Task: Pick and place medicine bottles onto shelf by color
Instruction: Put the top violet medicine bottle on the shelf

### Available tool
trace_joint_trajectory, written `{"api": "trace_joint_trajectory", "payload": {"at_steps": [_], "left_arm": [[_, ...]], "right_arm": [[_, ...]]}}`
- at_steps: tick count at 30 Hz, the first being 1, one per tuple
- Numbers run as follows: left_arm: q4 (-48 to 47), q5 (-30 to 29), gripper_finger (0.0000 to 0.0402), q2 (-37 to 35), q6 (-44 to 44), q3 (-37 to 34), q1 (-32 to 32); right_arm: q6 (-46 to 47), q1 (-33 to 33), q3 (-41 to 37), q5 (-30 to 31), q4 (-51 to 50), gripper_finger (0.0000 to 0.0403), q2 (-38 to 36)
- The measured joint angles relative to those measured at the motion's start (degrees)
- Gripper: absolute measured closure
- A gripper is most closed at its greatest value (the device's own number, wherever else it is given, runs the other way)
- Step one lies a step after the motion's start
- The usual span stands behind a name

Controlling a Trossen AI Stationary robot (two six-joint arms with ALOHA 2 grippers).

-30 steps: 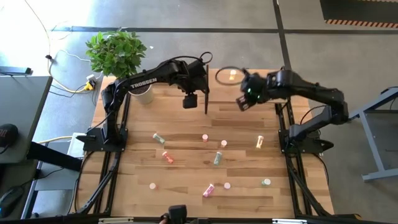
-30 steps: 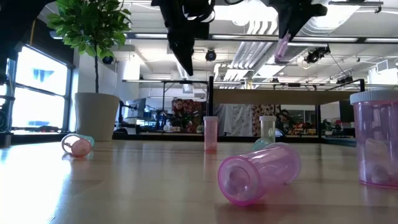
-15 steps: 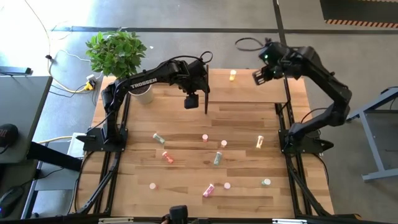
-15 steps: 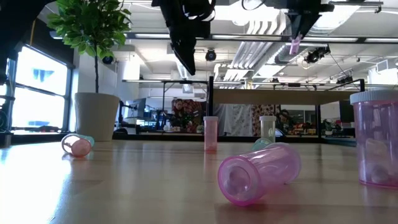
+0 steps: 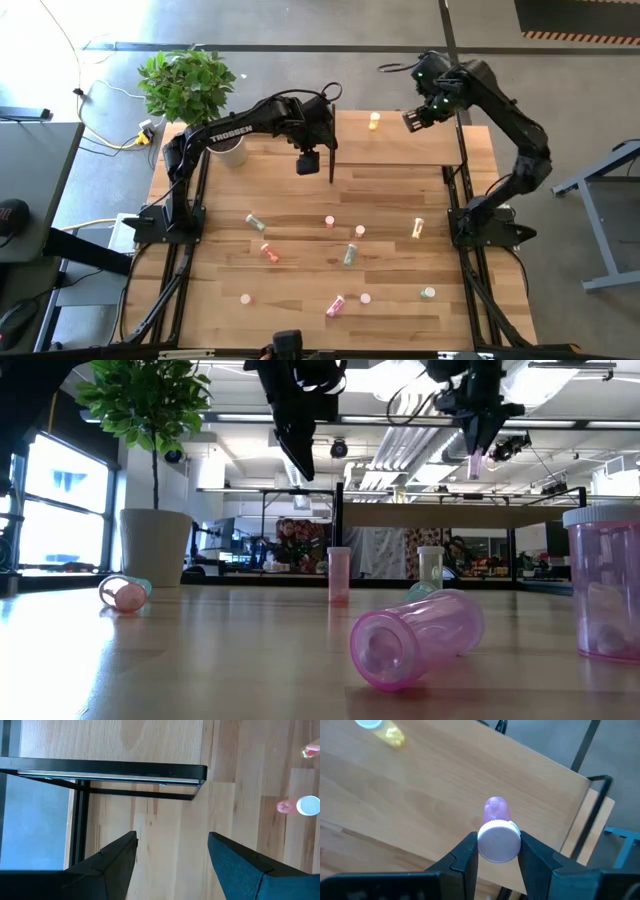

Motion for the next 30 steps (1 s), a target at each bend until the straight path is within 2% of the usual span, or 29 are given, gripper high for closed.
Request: {"api": "trace_joint_trajectory", "payload": {"at_steps": [11,30], "left_arm": [[0.0,0.0,0.0165,0.0,-0.44,0.0,0.0],[0.0,-0.02,0.0165,0.0,-0.02,0.0,0.0]], "right_arm": [[-1.97,-1.07,-0.01,-1.6,2.53,0.0297,7.97],[2.6,-4.8,-0.6,-4.88,5.86,0.0297,9.2]]}}
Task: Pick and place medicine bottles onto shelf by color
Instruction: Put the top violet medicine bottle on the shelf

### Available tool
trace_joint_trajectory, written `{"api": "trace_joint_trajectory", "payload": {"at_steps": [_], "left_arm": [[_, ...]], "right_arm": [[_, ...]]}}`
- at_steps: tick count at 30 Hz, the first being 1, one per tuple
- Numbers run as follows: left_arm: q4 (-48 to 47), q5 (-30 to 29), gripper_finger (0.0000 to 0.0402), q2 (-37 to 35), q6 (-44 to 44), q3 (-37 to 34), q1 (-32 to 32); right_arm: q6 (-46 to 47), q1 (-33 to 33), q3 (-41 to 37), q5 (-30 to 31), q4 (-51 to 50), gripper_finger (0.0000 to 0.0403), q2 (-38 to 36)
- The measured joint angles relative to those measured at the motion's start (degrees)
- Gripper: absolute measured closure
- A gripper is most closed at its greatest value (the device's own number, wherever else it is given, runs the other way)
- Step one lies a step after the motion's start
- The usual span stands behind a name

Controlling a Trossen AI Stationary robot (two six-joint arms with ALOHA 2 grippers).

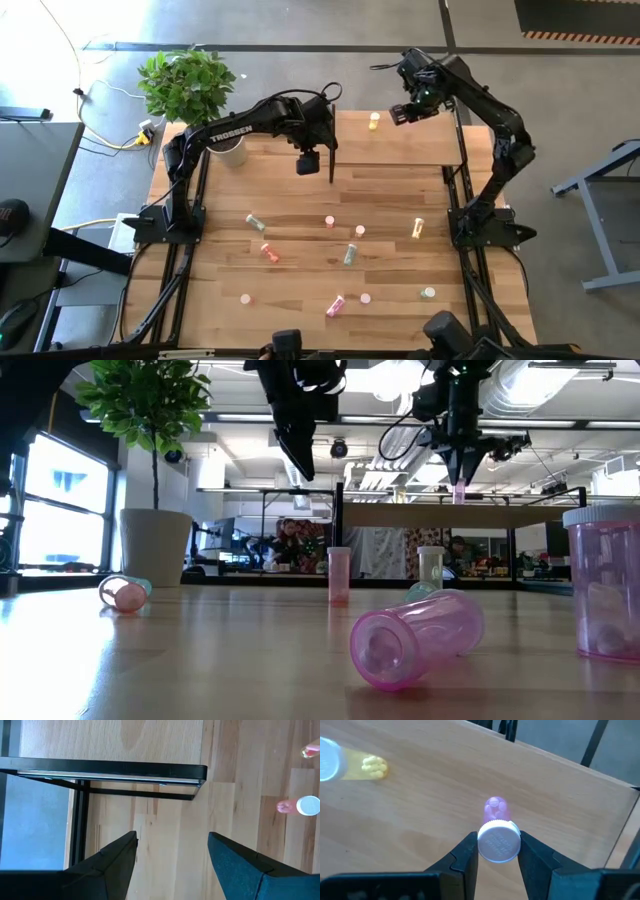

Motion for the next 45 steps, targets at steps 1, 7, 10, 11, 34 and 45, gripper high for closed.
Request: {"api": "trace_joint_trajectory", "payload": {"at_steps": [1,7,10,11,34,45], "left_arm": [[0.0,0.0,0.0165,0.0,0.01,0.0,0.0],[0.0,0.0,0.0165,-0.02,0.02,0.0,0.0],[0.0,0.0,0.0165,-0.02,0.04,0.0,0.0],[0.0,0.0,0.0165,-0.02,0.04,0.0,0.0],[0.0,-0.01,0.0165,-0.02,0.04,0.0,0.0],[0.0,-0.02,0.0165,-0.02,0.04,0.0,0.0]], "right_arm": [[0.0,-0.12,0.0,-0.37,-0.02,0.0297,-0.02],[-1.27,-0.44,0.0,-2.71,-0.01,0.0297,0.79],[-2.19,-0.42,0.0,-2.91,0.0,0.0297,1.42],[-2.44,-0.42,0.0,-2.89,0.0,0.0297,1.53],[-5.56,-1.21,0.15,-3.28,-0.85,0.0289,3.15],[-6.46,-1.21,0.02,-3.3,-0.74,0.0242,3.41]]}}
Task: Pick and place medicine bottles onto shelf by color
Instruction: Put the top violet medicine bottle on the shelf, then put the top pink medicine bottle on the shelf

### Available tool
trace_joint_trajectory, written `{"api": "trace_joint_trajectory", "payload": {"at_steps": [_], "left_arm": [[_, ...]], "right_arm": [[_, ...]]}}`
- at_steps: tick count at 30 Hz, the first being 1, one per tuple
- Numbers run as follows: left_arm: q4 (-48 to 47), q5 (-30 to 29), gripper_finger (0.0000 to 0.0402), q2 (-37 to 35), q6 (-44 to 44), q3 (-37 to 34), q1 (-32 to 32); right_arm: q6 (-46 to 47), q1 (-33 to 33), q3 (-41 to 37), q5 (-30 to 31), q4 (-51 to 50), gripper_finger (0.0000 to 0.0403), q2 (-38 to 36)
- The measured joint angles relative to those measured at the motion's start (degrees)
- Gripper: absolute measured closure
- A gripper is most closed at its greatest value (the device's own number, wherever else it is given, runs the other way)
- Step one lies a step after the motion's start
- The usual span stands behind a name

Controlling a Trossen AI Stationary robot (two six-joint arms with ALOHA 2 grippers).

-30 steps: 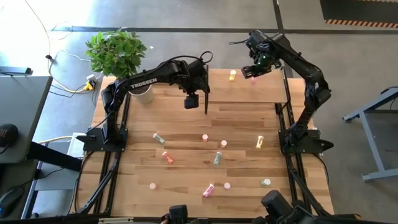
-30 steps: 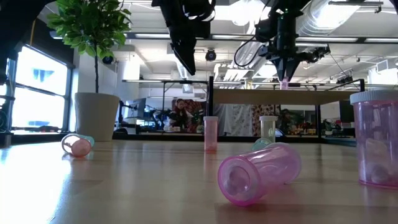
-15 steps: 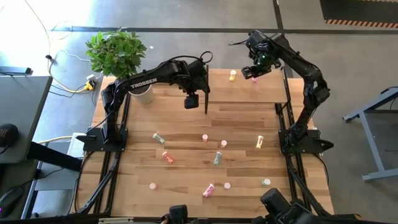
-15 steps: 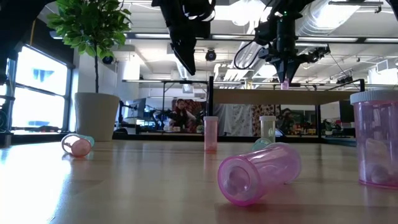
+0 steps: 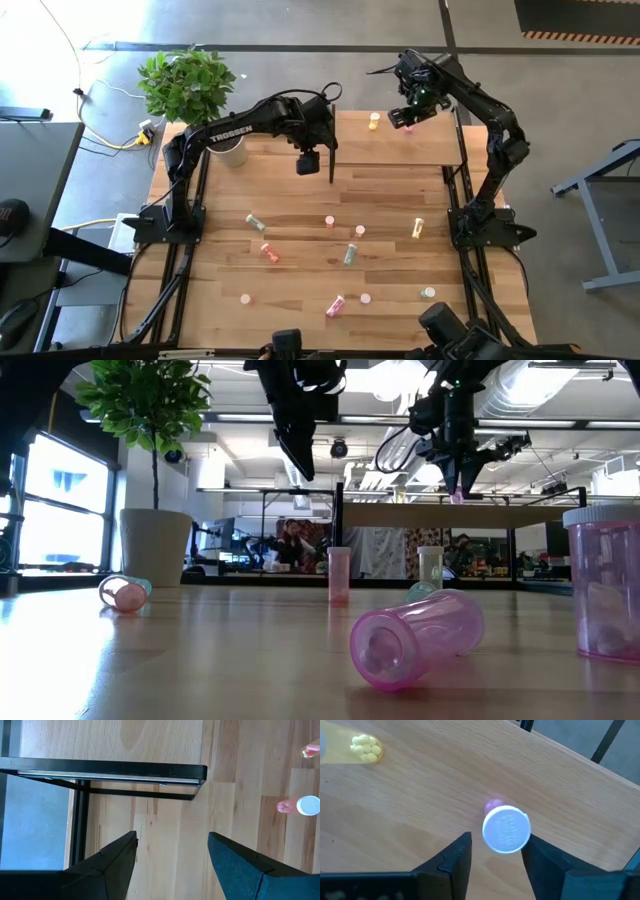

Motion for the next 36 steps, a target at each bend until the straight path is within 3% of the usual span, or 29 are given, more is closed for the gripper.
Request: {"api": "trace_joint_trajectory", "payload": {"at_steps": [16,31,36], "left_arm": [[0.0,0.0,0.0165,0.0,0.02,0.0,-0.01],[-2.29,-0.39,0.0165,-0.61,-0.28,-0.07,-0.2],[-3.73,5.96,0.0165,-1.69,-0.46,-0.11,-0.33]], "right_arm": [[-0.7,-0.01,0.48,0.9,-0.17,0.024,-0.09],[0.41,0.34,12.88,3.34,-5.15,0.024,-1.02],[0.46,2.55,13.27,3.47,-5.09,0.024,-3.62]]}}
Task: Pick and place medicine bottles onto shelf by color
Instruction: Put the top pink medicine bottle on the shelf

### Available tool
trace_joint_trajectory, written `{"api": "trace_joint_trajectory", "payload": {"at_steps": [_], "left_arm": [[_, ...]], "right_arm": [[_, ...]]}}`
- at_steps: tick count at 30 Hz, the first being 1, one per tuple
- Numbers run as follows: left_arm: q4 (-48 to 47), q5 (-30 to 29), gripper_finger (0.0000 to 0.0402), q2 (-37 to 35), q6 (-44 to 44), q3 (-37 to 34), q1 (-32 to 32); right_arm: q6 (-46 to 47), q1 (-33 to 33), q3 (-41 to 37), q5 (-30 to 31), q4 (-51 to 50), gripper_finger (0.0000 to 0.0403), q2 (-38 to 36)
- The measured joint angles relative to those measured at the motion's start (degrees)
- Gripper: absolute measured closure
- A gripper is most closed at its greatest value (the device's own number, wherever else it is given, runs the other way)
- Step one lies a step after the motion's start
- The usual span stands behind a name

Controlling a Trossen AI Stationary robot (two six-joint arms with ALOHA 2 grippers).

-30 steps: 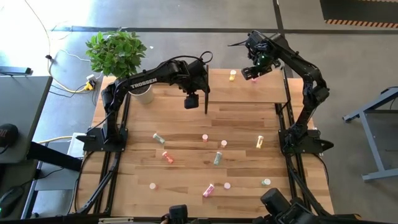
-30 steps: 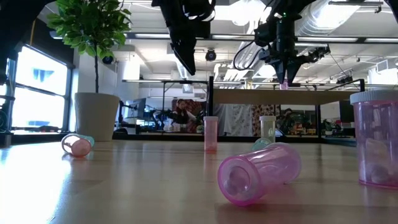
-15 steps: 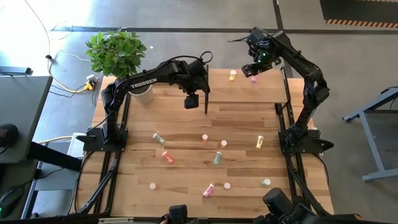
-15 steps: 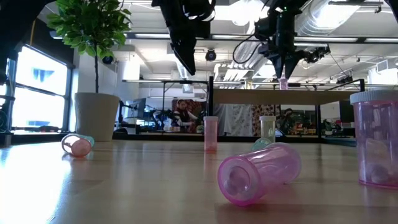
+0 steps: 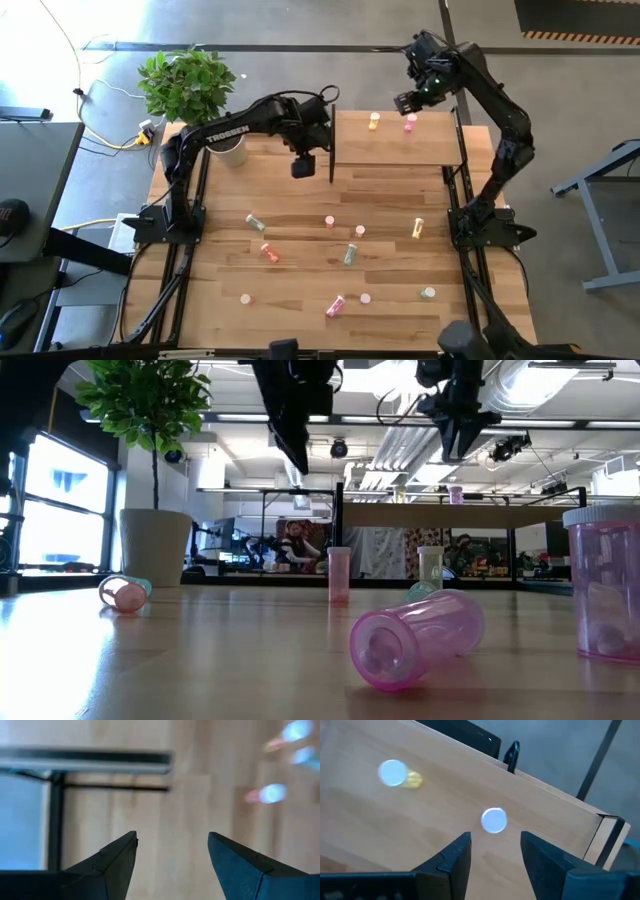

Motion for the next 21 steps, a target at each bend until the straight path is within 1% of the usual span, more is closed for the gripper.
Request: {"api": "trace_joint_trajectory", "payload": {"at_steps": [2,4,6,9,17,21], "left_arm": [[0.18,4.21,0.0165,-0.82,-0.09,0.0,-0.09],[1.18,7.2,0.0165,-1.82,-0.71,-1.33,-0.1],[2.3,8.72,0.0165,-3.13,-1.31,-4.22,-0.24],[5.89,10.87,0.0165,-6.23,-1.54,-10.75,-0.91],[22.47,10.78,0.0165,-17.24,-7.08,-29.13,-4.14],[31.54,10.61,0.0165,-21.18,-9.8,-37.29,-6.76]], "right_arm": [[0.45,1.22,-0.02,0.1,-0.02,0.024,-1.37],[1.55,2.98,-0.02,0.84,-0.02,0.024,-2.82],[2.58,4.78,-0.02,2.31,0.0,0.024,-4.21],[5.02,7.59,-0.02,3.8,0.0,0.024,-6.23],[11.32,15.16,-0.04,6.34,0.0,0.024,-9.72],[13.71,18.61,-0.04,8.4,0.0,0.024,-10.13]]}}
